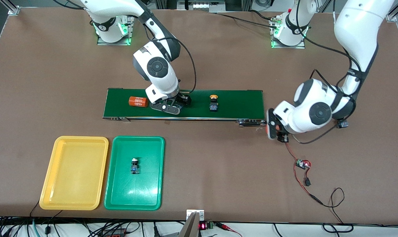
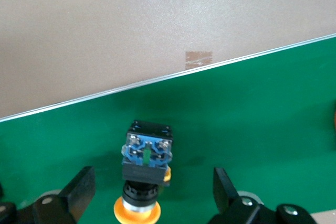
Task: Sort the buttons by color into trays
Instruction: 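Grasp the orange-cap button with the right gripper while the left gripper places cylinder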
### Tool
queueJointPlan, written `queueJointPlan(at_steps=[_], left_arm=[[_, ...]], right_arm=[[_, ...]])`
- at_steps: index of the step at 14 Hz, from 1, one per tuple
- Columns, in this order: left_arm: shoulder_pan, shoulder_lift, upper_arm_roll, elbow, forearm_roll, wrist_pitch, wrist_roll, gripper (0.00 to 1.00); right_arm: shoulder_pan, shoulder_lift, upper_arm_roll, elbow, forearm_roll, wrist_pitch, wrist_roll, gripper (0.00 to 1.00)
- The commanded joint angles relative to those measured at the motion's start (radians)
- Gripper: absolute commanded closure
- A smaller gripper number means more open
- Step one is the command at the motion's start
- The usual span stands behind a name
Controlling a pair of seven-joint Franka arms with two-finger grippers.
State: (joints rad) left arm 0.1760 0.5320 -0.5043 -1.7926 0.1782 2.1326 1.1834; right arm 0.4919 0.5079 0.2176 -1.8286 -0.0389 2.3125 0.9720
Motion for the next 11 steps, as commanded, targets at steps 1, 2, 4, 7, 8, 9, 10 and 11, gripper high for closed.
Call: queueJointPlan(at_steps=[1, 2, 4, 7, 8, 9, 10, 11], left_arm=[[0.011, -0.072, -0.069, -0.047, 0.02, -0.037, 0.005, 1.0], [0.011, -0.073, -0.091, -0.06, 0.023, -0.037, 0.007, 1.0], [0.008, -0.093, -0.179, -0.092, 0.029, -0.036, 0.004, 1.0], [-0.013, -0.118, -0.217, -0.154, 0.064, -0.034, 0.005, 1.0], [-0.018, -0.118, -0.221, -0.178, 0.064, -0.027, 0.005, 1.0], [-0.021, -0.118, -0.223, -0.197, 0.066, -0.014, 0.005, 1.0], [-0.021, -0.118, -0.223, -0.221, 0.084, 0.004, 0.005, 1.0], [-0.02, -0.115, -0.223, -0.241, 0.101, 0.016, 0.002, 0.99]], right_arm=[[0.007, 0.04, 0.002, 0.04, -0.004, -0.015, 0.011, 0.12], [0.005, 0.041, 0.002, 0.038, -0.006, -0.015, 0.005, 0.24], [0.005, 0.041, 0.002, 0.038, -0.007, -0.018, -0.004, 0.54], [-0.006, 0.04, 0.002, 0.038, -0.006, -0.021, -0.018, 0.86], [-0.009, 0.038, 0.0, 0.038, -0.006, -0.022, -0.019, 0.89], [-0.018, 0.028, -0.001, 0.038, -0.007, -0.03, -0.027, 0.96], [-0.03, 0.015, -0.003, 0.046, -0.009, -0.051, -0.054, 0.97], [-0.045, 0.003, -0.009, 0.061, -0.01, -0.079, -0.106, 0.97]])
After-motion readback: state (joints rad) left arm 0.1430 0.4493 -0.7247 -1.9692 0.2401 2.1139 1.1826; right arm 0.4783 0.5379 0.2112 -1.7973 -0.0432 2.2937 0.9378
